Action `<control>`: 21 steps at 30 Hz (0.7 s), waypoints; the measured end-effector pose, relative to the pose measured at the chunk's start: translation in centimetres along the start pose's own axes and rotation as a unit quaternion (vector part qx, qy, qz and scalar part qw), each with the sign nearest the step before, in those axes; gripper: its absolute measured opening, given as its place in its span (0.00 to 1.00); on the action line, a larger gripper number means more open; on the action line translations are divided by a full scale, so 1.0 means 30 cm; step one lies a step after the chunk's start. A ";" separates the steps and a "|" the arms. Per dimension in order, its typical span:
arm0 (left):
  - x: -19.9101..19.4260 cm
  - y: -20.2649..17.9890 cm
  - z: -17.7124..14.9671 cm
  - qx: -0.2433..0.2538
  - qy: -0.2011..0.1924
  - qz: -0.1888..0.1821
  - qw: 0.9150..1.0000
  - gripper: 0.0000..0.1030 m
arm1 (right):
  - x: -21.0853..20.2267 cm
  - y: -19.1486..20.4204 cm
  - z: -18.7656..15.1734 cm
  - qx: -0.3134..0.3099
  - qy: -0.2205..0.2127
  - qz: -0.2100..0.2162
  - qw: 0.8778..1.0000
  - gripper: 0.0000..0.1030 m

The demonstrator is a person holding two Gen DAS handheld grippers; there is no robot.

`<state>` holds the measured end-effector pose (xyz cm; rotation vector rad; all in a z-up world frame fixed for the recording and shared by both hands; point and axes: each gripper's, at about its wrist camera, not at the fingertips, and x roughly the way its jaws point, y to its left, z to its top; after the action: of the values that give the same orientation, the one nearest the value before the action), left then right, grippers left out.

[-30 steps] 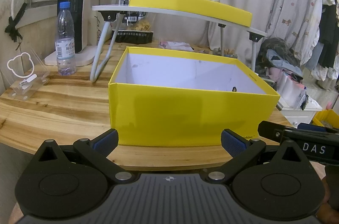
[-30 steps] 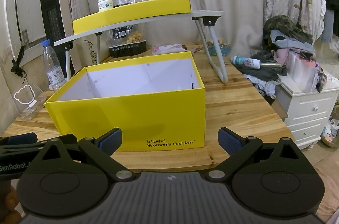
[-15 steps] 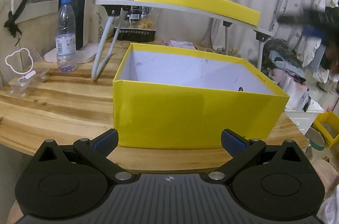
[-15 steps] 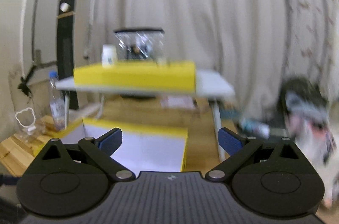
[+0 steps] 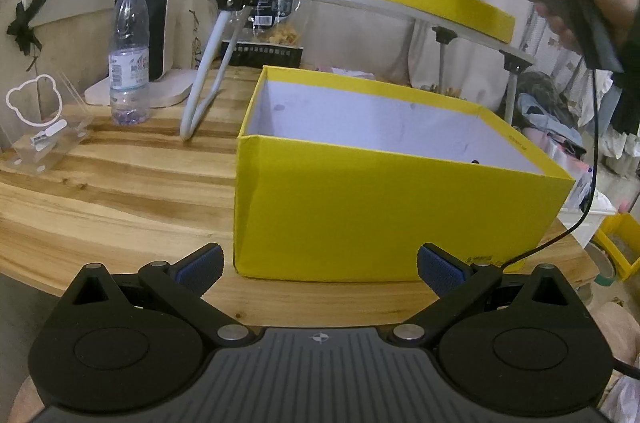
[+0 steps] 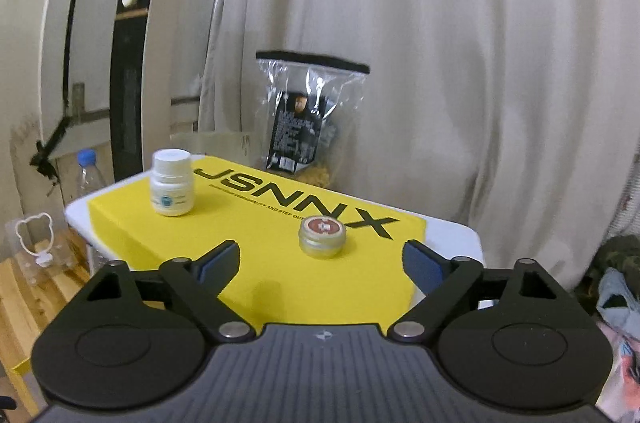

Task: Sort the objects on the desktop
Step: 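Reach the right gripper to the paw-print tin on the yellow lid and grasp it, then carry the tin into the yellow box with the right gripper and release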

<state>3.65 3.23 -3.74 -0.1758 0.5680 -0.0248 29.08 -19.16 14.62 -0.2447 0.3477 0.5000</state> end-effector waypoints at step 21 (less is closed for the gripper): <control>0.008 0.031 -0.005 -0.014 -0.004 -0.001 1.000 1.00 | 0.040 0.006 0.060 -0.024 0.020 0.030 0.999 0.34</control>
<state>3.76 4.10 -4.14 -0.2027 0.5613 -0.0180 30.44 -17.93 15.79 -0.2907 0.3830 0.5645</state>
